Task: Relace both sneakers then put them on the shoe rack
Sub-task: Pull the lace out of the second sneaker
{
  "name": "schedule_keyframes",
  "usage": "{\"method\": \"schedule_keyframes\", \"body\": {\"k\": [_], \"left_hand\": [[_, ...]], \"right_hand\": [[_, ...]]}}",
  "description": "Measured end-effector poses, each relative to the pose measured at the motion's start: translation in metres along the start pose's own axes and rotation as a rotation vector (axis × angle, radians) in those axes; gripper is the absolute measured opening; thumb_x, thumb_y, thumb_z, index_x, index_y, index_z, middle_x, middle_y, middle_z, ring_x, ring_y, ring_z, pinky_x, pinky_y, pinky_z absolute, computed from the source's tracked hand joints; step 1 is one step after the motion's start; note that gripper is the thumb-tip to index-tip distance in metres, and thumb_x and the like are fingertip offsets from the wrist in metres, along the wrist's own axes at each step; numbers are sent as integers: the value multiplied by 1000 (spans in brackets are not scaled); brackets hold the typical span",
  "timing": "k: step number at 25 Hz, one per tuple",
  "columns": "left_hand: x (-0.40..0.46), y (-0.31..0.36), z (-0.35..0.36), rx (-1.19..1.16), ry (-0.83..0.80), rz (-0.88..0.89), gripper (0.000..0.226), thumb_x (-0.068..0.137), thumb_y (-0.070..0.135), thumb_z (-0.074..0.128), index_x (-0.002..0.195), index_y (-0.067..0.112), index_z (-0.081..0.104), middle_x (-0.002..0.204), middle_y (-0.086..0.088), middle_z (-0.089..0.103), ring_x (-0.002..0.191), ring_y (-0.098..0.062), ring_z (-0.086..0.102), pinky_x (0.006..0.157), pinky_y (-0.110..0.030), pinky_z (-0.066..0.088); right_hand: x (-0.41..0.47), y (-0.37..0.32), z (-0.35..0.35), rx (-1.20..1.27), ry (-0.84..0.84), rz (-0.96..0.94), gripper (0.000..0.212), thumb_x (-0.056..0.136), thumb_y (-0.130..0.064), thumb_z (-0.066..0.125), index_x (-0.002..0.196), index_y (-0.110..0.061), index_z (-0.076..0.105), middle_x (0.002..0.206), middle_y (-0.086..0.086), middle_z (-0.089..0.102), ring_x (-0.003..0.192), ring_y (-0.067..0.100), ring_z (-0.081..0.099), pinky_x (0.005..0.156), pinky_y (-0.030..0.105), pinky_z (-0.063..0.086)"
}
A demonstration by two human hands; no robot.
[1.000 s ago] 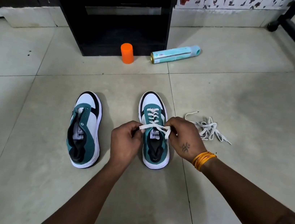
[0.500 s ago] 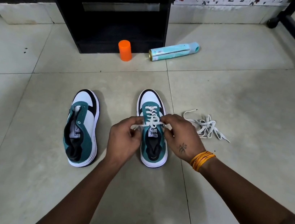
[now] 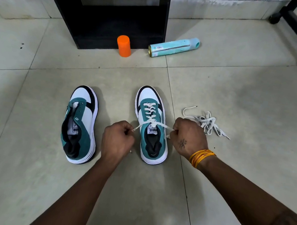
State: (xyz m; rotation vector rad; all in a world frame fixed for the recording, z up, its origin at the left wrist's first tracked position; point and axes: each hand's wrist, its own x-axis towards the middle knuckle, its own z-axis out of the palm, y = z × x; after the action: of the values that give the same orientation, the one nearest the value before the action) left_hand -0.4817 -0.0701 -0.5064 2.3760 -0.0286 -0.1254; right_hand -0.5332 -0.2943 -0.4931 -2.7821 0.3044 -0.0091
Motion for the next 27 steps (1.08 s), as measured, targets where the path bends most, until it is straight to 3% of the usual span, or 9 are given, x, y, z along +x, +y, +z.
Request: {"method": "schedule_keyframes", "body": {"k": [4, 7, 12, 16, 18, 20, 23, 25, 27], "left_hand": [[6, -3, -12, 18, 96, -93, 13, 85, 17, 60, 79, 22, 71, 74, 9, 71, 73, -18, 66, 67, -24, 42], [11, -2, -19, 74, 85, -76, 12, 84, 23, 60, 80, 25, 71, 78, 9, 73, 75, -19, 67, 70, -25, 44], [2, 14, -13, -33, 17, 308, 30, 81, 21, 62, 107, 24, 78, 104, 9, 77, 100, -15, 66, 86, -28, 52], [-2, 23, -9, -92, 1, 430, 4, 89, 16, 72, 91, 20, 73, 87, 12, 74, 84, -7, 68, 76, -31, 55], [-1, 23, -10, -111, -10, 382, 11, 90, 13, 71, 84, 21, 69, 80, 11, 71, 77, -8, 67, 72, -33, 54], [3, 21, -16, -267, 15, 188, 10, 88, 18, 65, 78, 21, 65, 74, 4, 69, 75, -20, 68, 69, -34, 54], [11, 18, -25, -586, 40, -147, 17, 82, 29, 56, 68, 23, 62, 76, 0, 74, 83, -24, 75, 83, -47, 63], [15, 17, -25, -623, 2, -228, 18, 83, 25, 54, 67, 24, 64, 77, 0, 76, 83, -24, 76, 86, -53, 62], [12, 18, -22, -498, 7, -192, 11, 85, 23, 60, 77, 24, 68, 80, 4, 75, 81, -19, 74, 86, -49, 61]], "right_hand": [[1, 7, -7, 37, 54, 115, 16, 87, -26, 63, 85, -10, 62, 80, 13, 67, 77, 37, 63, 63, 32, 41], [2, 3, -13, 67, 14, 101, 12, 84, -25, 64, 85, -13, 65, 80, 10, 68, 80, 35, 65, 63, 32, 43], [-1, -26, -22, 274, 15, -202, 26, 89, -21, 61, 114, -18, 65, 110, 2, 70, 95, 23, 64, 80, 36, 54], [0, -28, -23, 261, 83, -282, 4, 95, -18, 60, 98, -18, 62, 89, 0, 67, 77, 23, 62, 67, 36, 50], [-1, -28, -27, 286, 108, -270, 1, 95, -17, 59, 95, -18, 59, 77, -3, 64, 66, 20, 58, 61, 35, 48], [0, -24, -29, 309, 171, -186, 4, 93, -17, 57, 89, -18, 55, 67, -3, 59, 59, 20, 55, 57, 37, 47], [1, -17, -31, 346, 236, -79, 6, 89, -25, 51, 84, -21, 53, 65, -5, 59, 60, 19, 57, 59, 40, 50], [-1, -17, -30, 315, 192, -79, 10, 87, -32, 52, 84, -24, 58, 70, -7, 64, 63, 17, 60, 62, 40, 53], [-1, -20, -31, 297, 132, -48, 16, 85, -39, 56, 81, -27, 64, 72, -10, 68, 67, 13, 63, 65, 36, 55]]}}
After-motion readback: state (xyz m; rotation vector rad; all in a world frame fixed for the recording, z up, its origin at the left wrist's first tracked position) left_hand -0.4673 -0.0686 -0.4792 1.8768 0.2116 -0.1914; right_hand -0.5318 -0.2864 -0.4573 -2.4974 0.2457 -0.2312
